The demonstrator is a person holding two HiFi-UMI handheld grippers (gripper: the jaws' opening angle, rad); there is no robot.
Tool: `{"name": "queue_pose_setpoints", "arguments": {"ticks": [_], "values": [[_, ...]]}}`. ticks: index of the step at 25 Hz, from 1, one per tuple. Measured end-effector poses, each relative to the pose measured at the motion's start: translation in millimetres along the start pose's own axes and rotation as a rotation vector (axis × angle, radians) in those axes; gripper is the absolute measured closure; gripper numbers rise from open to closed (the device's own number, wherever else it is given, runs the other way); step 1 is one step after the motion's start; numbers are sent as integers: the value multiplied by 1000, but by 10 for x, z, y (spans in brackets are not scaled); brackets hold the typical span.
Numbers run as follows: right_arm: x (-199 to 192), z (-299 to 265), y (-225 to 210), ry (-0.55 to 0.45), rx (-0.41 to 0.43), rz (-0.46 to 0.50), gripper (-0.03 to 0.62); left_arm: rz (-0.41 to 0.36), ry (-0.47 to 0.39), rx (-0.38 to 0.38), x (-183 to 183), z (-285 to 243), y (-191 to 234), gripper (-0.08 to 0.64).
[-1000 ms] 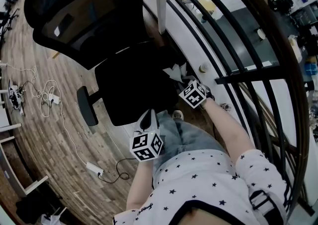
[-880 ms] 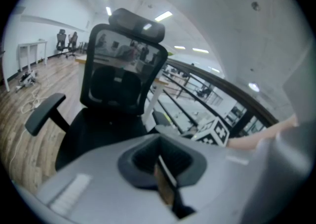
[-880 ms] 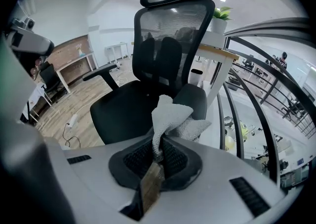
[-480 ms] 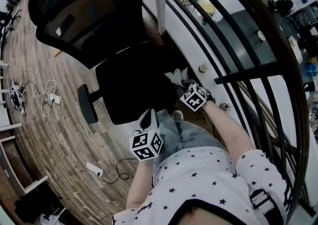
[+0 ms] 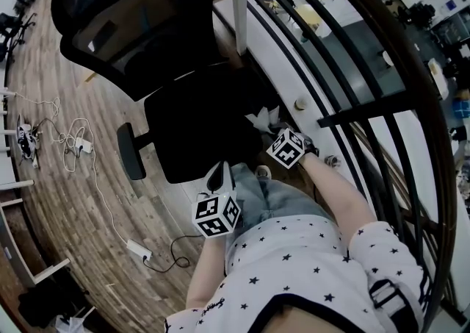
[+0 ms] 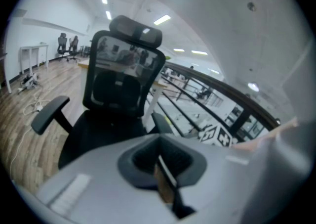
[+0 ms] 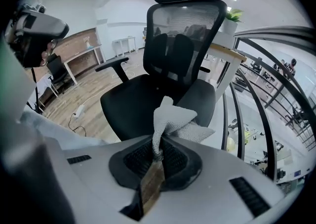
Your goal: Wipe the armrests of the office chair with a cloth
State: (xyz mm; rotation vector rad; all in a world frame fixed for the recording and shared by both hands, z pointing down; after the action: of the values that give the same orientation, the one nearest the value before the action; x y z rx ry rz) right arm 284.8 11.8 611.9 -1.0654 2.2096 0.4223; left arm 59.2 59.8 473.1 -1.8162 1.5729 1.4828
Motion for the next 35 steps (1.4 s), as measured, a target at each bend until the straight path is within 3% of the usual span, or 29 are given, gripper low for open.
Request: {"name": "queue_pose_setpoints", "arguments": {"ticks": [12, 20, 27, 35], "values": [[252, 525, 141, -155, -28, -55, 561, -23, -65, 28, 118, 144, -44, 554], [436, 970, 257, -291, -33, -142, 561, -24, -87, 40, 103, 255, -108, 554], [656, 1299, 410, -396, 0, -198, 561, -25, -107, 52, 104, 335, -152, 554], [924, 1468, 615, -487, 42, -186, 561, -43, -142, 57, 229, 380, -133, 554]]}}
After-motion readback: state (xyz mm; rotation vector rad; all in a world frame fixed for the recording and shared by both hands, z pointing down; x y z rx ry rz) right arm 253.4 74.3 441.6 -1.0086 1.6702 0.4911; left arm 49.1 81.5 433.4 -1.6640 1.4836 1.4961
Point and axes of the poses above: the fingertips, and each gripper's own axes: z backward along the fingers, y to its left, x out of its top, the point moved 9 cm from there along z, backward along the fingers, and after that the axes turned 13 degrees about -y, right-handed, at the moved point
